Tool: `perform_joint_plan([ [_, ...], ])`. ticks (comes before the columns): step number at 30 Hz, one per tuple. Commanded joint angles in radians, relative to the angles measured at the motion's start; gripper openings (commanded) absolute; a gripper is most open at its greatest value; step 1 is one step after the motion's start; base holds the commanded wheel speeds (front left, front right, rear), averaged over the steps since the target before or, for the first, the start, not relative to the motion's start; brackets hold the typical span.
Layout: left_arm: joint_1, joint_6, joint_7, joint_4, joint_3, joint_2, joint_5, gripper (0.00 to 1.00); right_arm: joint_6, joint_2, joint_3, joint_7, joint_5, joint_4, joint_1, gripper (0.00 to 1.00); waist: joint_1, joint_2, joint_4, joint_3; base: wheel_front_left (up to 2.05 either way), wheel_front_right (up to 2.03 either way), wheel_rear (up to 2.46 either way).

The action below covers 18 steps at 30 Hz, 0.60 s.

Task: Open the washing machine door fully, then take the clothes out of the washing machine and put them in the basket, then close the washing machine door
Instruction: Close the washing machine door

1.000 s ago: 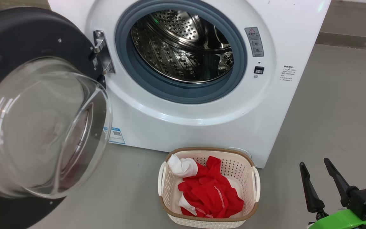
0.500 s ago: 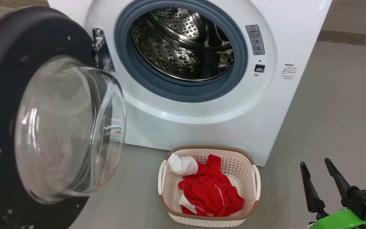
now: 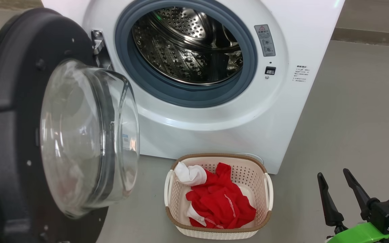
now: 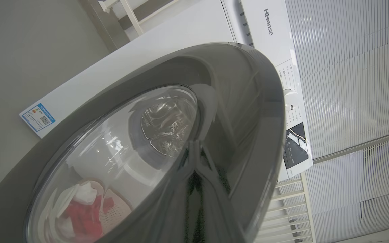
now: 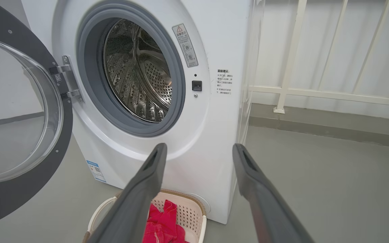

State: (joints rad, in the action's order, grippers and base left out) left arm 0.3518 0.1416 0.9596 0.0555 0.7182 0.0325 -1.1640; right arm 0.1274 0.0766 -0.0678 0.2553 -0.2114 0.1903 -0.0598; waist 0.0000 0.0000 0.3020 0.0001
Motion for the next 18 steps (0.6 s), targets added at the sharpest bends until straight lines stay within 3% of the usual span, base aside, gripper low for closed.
perform_joint_plan([
  [1,-0.018,0.013,-0.005,0.043,-0.022,0.018,-0.035,0.00,0.003,0.014,0.024,0.006,-0.005,-0.022,0.032,1.00,0.0000,0.0000,-0.006,0.001,0.00,0.00,0.00],
  [11,-0.145,0.071,-0.149,0.150,-0.190,0.018,-0.200,0.00,0.003,0.007,0.007,0.006,-0.018,-0.008,0.027,1.00,0.0000,0.0000,-0.037,0.001,0.00,0.00,0.00],
  [18,-0.232,0.087,-0.226,0.211,-0.292,0.018,-0.258,0.00,0.003,0.001,0.012,0.006,-0.023,0.004,0.028,1.00,0.0000,0.0000,-0.076,-0.003,0.00,0.00,0.00],
])
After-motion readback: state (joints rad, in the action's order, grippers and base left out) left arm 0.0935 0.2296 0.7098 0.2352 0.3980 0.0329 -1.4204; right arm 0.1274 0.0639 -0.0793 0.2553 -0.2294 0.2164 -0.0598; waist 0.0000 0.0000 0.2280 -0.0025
